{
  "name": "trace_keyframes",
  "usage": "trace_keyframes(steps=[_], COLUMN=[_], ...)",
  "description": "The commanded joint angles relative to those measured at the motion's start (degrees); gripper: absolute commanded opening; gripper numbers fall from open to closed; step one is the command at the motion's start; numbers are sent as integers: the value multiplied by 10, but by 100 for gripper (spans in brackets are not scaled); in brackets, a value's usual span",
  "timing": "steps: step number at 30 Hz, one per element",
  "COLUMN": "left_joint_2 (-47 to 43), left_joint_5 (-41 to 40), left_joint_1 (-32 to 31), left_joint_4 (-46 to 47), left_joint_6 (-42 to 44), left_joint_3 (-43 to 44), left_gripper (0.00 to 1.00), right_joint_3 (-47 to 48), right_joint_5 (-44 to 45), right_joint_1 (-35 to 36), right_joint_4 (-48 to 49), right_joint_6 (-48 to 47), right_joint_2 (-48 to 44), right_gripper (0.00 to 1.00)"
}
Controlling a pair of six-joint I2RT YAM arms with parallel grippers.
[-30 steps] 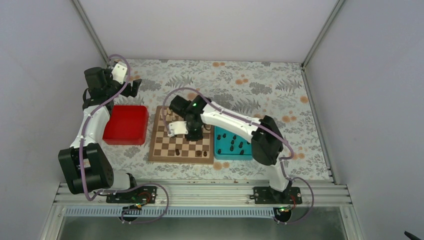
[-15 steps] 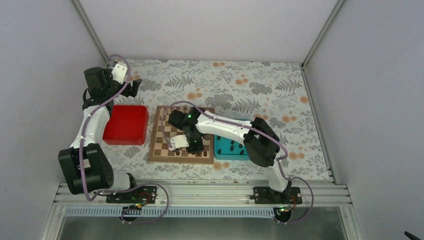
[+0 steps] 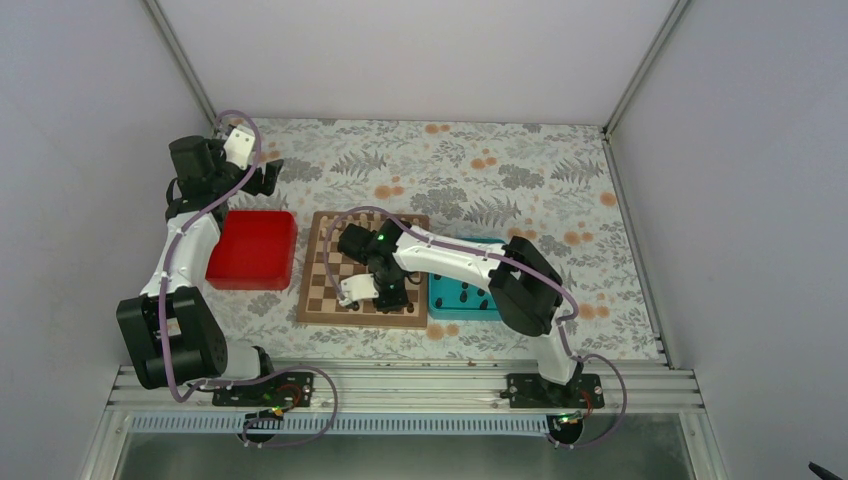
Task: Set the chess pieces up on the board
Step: Place the chess piece on the chessboard.
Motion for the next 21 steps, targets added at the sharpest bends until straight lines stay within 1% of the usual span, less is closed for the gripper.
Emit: trace_keyframes(steps=[1,21], left_joint_2=[-13,-3], left_joint_5=[2,5], left_joint_1=[3,3], left_joint_4=[7,11], left_joint_6=[6,12], left_joint_3=[-1,-1], left_gripper=[100,100], right_joint_3=[6,36], right_joint_5=[-8,0], right_joint_1=[7,6], right_joint_4=[7,-2], right_joint_6=[8,-4], right_joint_2=[-5,27], right_gripper=[5,5])
